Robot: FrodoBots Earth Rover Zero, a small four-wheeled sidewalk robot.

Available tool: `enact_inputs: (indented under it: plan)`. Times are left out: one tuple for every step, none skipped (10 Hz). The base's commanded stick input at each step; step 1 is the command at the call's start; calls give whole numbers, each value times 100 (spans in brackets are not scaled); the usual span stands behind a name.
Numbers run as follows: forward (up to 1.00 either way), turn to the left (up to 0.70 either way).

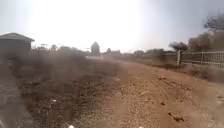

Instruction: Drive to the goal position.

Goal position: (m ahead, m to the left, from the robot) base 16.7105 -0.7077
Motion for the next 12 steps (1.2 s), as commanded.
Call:
enact_inputs:
  plan:
    - [0, 0]
    - [1, 0]
    - [21, 0]
    - [40, 0]
    - [45, -9]
    - [45, -20]
    - [45, -27]
    - [45, -27]
    - [45, -27]
    - [45, -27]
    - [45, -27]
    - [45, -27]
